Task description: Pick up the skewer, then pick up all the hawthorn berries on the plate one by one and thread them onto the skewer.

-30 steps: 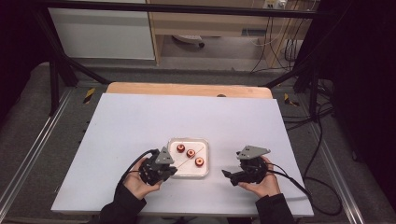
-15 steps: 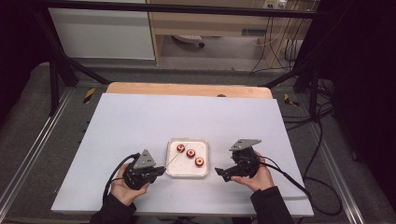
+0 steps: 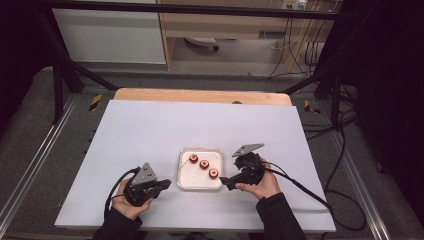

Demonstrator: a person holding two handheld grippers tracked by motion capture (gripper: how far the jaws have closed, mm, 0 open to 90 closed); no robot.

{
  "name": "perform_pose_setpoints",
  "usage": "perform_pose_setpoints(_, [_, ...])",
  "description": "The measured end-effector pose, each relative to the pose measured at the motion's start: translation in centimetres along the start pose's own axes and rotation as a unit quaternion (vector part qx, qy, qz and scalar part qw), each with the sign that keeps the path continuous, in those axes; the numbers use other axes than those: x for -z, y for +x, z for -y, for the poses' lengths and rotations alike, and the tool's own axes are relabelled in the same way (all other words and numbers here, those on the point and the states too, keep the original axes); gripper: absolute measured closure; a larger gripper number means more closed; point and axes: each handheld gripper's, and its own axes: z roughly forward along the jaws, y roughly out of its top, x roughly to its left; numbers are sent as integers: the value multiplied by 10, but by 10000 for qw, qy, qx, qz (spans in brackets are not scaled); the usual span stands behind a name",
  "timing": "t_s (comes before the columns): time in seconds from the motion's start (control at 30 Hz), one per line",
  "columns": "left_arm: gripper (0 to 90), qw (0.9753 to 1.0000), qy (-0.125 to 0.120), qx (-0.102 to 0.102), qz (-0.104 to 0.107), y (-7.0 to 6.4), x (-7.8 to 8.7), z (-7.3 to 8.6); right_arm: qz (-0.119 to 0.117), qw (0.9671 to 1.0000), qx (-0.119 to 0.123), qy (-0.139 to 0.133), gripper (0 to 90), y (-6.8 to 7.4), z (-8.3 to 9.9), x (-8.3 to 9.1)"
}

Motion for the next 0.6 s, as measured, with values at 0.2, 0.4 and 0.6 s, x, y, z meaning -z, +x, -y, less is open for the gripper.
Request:
perform_pose_setpoints(0.2, [885, 10000, -18, 7, 9, 0, -1, 2, -91, 9998, 87, 141, 38, 6, -9, -11])
perform_pose_setpoints(0.4, [884, 10000, -5, 34, 19, 1, -2, 5, -246, 9992, 103, 299, 93, 8, -22, -20])
perform_pose_setpoints(0.6, [885, 10000, 44, 26, 3, 1, -4, 6, -320, 9975, 140, 617, 157, 7, -35, -28])
